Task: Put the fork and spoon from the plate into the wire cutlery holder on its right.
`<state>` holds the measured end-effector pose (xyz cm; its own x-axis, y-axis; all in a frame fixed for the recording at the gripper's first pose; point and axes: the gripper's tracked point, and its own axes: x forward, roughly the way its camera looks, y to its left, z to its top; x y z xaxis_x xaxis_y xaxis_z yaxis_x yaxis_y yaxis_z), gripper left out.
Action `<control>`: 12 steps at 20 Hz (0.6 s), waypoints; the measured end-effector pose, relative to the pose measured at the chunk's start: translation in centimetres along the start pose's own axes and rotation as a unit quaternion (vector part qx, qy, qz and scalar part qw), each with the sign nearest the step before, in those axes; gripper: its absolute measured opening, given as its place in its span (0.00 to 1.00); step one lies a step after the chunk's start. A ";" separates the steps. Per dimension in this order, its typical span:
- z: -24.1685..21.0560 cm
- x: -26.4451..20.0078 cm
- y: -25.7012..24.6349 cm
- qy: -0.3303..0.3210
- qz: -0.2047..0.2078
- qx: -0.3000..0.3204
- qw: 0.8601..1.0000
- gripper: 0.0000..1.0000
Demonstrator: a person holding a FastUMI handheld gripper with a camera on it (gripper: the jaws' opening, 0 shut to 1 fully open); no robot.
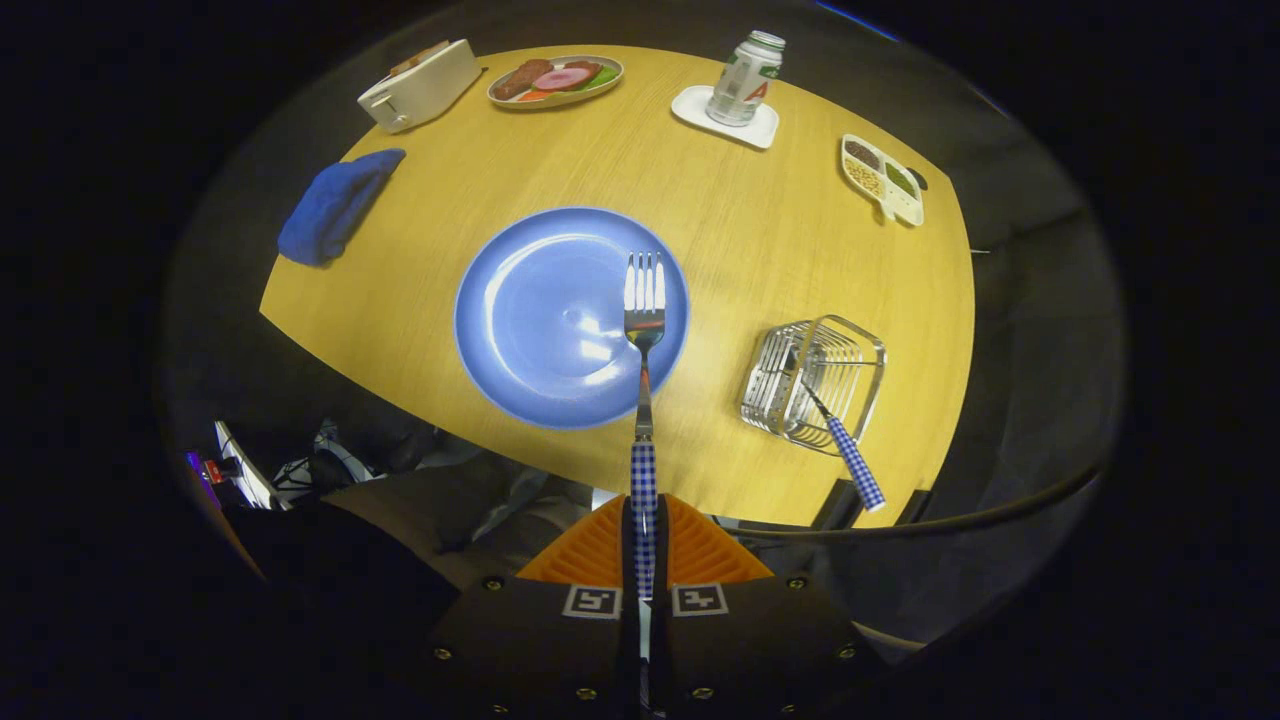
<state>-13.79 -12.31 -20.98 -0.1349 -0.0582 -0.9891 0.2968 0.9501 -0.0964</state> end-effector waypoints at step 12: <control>-3.9 -3.3 -7.9 0.093 -0.035 -0.030 0.995 0.04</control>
<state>-19.37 -18.48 -16.53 -0.3278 -0.0728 -0.9419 0.2245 0.9625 -0.1525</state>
